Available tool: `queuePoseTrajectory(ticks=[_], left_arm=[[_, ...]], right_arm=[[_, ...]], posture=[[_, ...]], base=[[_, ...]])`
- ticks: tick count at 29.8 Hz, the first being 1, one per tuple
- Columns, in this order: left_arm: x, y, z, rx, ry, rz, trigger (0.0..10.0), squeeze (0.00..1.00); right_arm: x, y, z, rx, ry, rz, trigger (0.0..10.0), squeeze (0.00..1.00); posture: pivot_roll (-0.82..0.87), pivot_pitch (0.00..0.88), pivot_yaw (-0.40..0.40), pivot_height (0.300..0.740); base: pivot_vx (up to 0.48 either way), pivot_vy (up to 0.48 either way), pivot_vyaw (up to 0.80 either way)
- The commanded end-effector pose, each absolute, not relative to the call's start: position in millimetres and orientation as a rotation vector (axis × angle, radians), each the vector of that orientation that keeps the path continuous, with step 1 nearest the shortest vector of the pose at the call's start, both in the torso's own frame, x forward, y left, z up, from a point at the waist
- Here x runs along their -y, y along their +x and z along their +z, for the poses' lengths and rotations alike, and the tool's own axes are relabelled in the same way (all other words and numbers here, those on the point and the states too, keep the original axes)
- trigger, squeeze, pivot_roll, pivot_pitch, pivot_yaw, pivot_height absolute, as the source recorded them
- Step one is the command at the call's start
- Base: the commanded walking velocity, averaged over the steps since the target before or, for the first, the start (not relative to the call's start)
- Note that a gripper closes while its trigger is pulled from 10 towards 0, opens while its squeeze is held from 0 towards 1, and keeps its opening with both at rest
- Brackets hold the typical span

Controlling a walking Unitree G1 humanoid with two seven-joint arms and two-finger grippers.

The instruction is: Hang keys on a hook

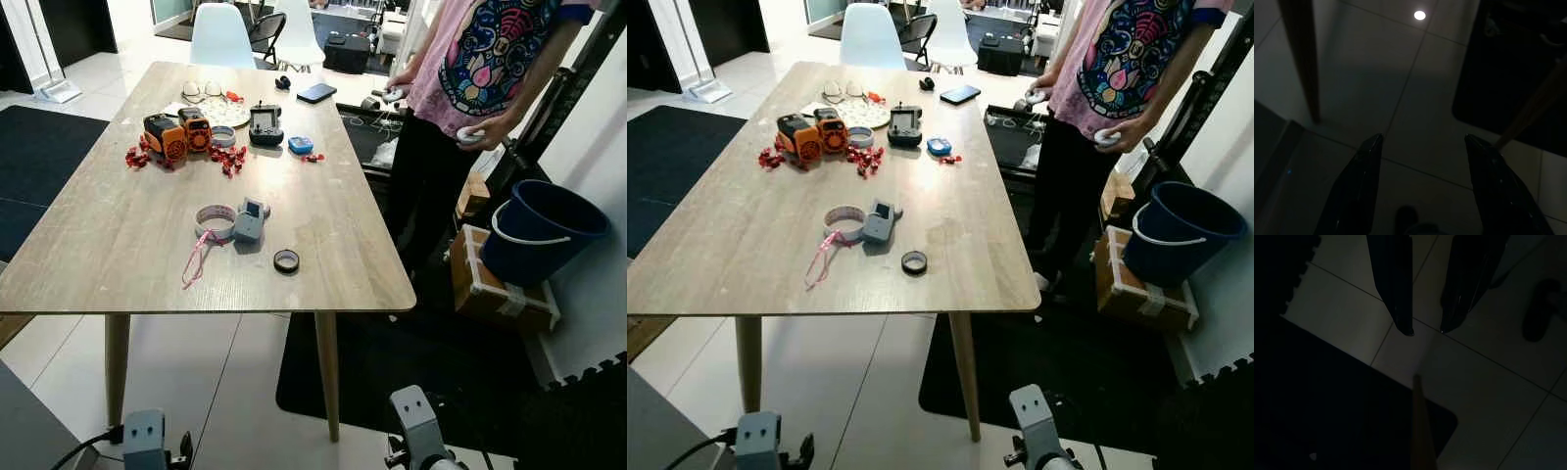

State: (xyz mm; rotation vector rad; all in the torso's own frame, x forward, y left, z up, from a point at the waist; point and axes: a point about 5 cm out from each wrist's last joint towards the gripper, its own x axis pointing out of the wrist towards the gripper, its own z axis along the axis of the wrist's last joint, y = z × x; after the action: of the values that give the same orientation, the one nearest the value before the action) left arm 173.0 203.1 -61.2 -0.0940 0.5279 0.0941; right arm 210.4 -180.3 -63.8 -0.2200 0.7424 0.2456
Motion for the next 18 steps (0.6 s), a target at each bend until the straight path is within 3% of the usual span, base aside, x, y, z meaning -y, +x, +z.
queuePoseTrajectory(ticks=[1,11,18], left_arm=[[-192,170,-65,-0.547,-0.095,0.064,10.0,0.00],[-187,178,-62,-0.540,-0.035,-0.064,10.0,0.00],[-203,185,-57,-0.528,-0.054,-0.022,10.0,0.00]], right_arm=[[188,210,-63,-0.754,-0.242,0.244,10.0,0.00],[177,207,-67,-0.754,-0.203,0.231,10.0,0.00],[162,199,-72,-0.762,-0.164,0.232,10.0,0.00]], posture=[[0.03,0.035,-0.119,0.740],[0.07,0.043,-0.056,0.740],[0.09,0.046,-0.029,0.740]], base=[[0.000,0.000,0.00],[0.000,0.000,0.00],[0.000,0.000,0.00]])
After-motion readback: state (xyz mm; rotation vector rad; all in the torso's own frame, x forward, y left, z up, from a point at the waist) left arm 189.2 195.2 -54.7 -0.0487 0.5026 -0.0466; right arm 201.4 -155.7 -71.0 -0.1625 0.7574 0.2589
